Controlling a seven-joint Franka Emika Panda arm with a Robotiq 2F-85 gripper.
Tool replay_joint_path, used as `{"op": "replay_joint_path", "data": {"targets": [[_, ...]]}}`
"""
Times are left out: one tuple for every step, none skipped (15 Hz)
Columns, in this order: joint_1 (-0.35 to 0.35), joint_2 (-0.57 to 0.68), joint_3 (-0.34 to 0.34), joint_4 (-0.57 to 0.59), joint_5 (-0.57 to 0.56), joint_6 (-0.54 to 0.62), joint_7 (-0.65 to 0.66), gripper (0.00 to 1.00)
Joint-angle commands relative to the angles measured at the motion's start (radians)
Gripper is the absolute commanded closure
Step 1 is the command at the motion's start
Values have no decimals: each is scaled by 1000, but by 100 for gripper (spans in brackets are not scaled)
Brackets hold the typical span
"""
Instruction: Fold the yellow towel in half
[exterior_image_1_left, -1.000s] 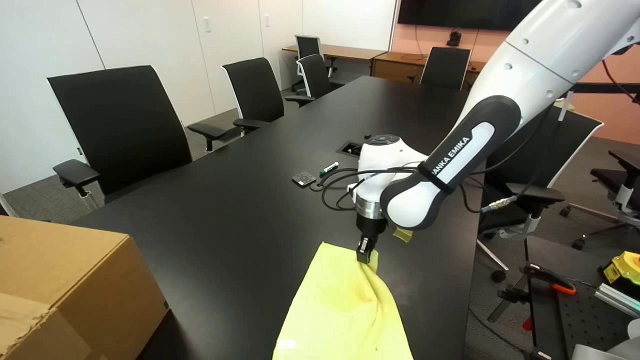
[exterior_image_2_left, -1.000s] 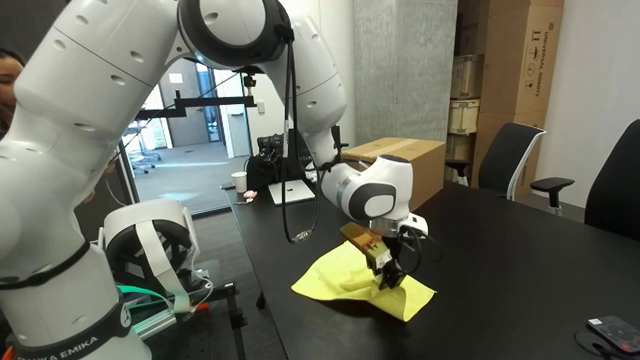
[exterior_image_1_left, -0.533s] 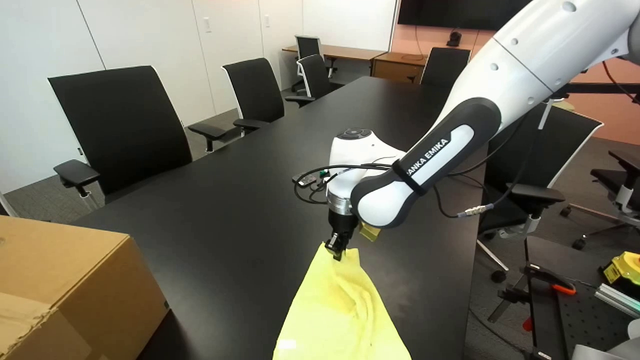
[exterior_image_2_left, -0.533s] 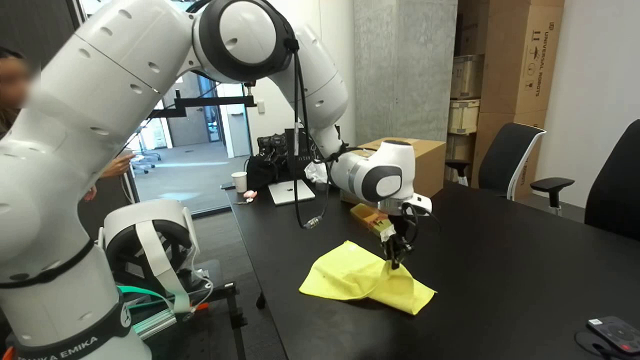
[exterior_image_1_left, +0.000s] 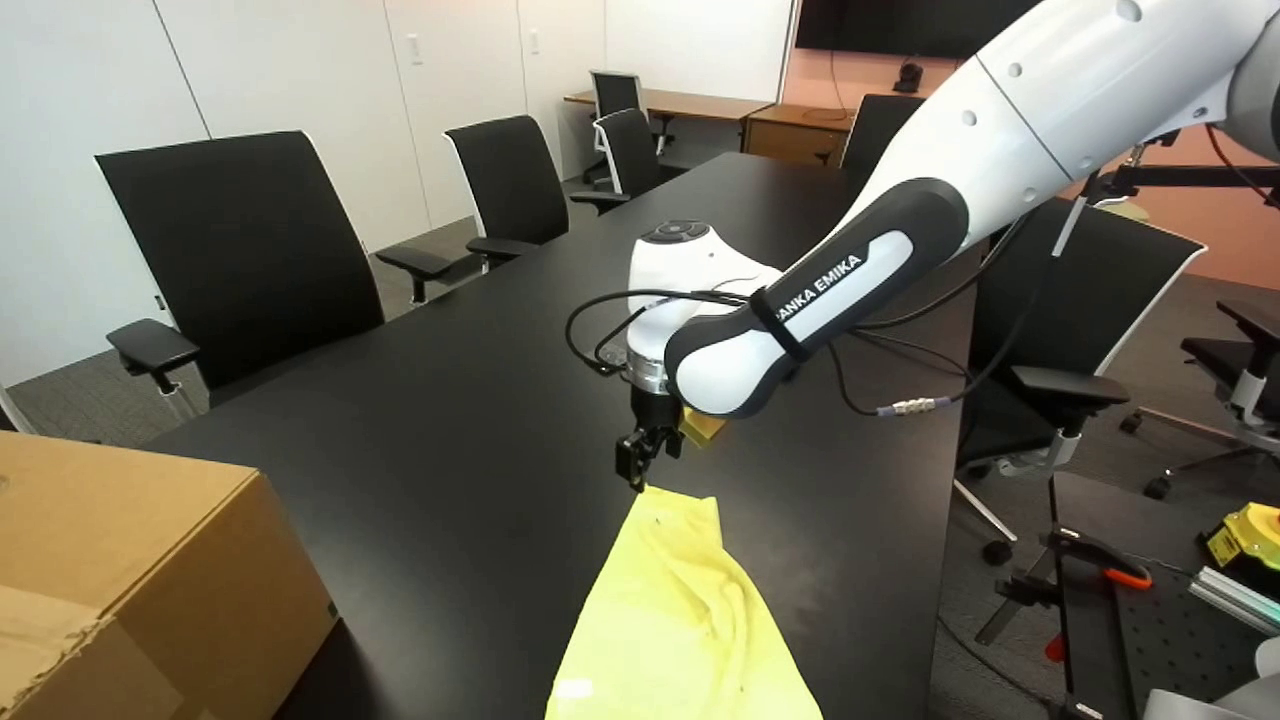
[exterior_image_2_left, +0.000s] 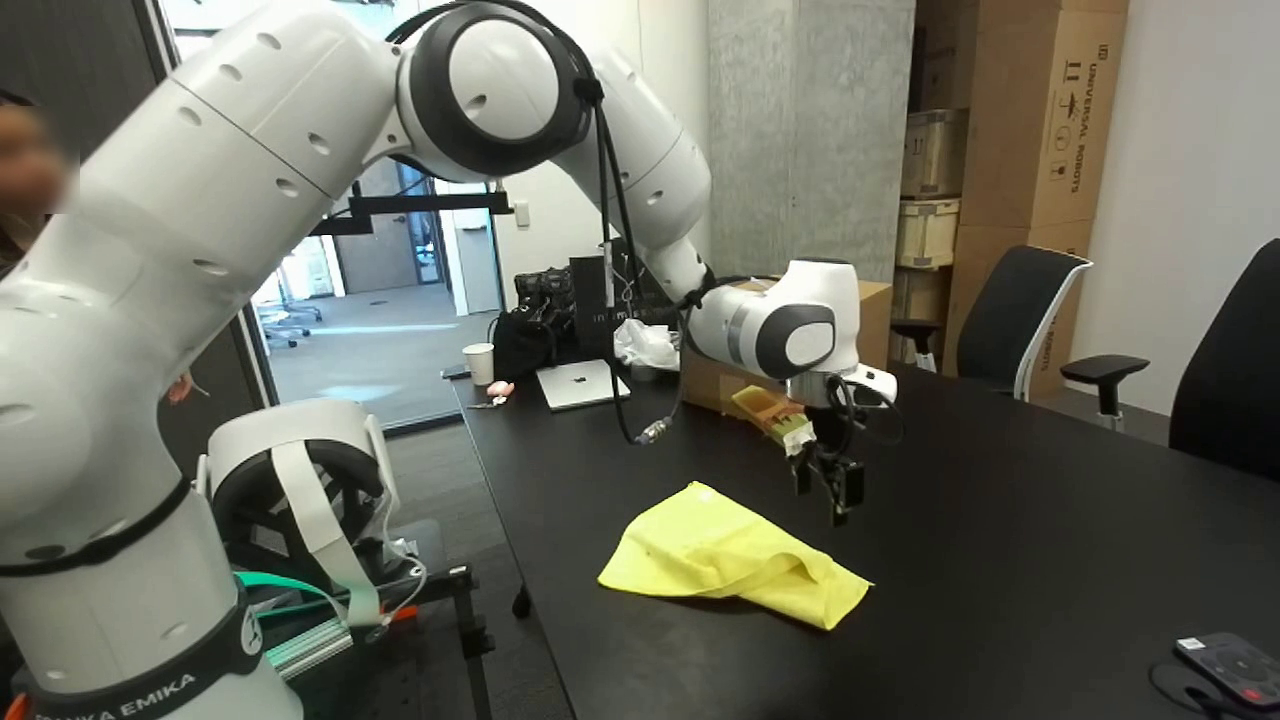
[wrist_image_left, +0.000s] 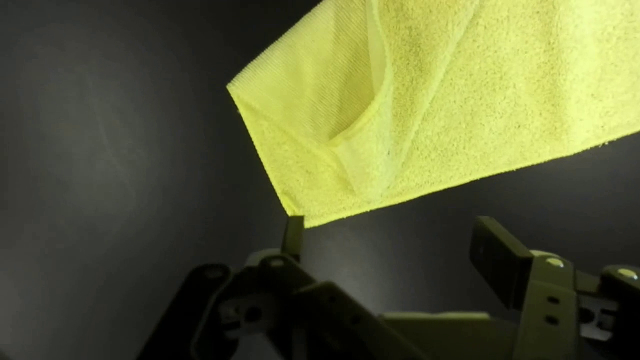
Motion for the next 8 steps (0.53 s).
{"op": "replay_joint_path", "data": {"targets": [[19,-51,-3,-73,-13,-98,5,0],[19,-62,5,-95,-11,-121,1,0],[23,-78,17,-133,-12,-138,-10,0],[33,-84,18,-157,-18,-144,-4,0],[47,-96,21,-194,-26,-135,2,0],[59,-102,30,-221,-29,-134,2,0],[74,-104,35,-247,-31,-121,11,0],[81,-109,48,-271,-26,-119,5,0]]}}
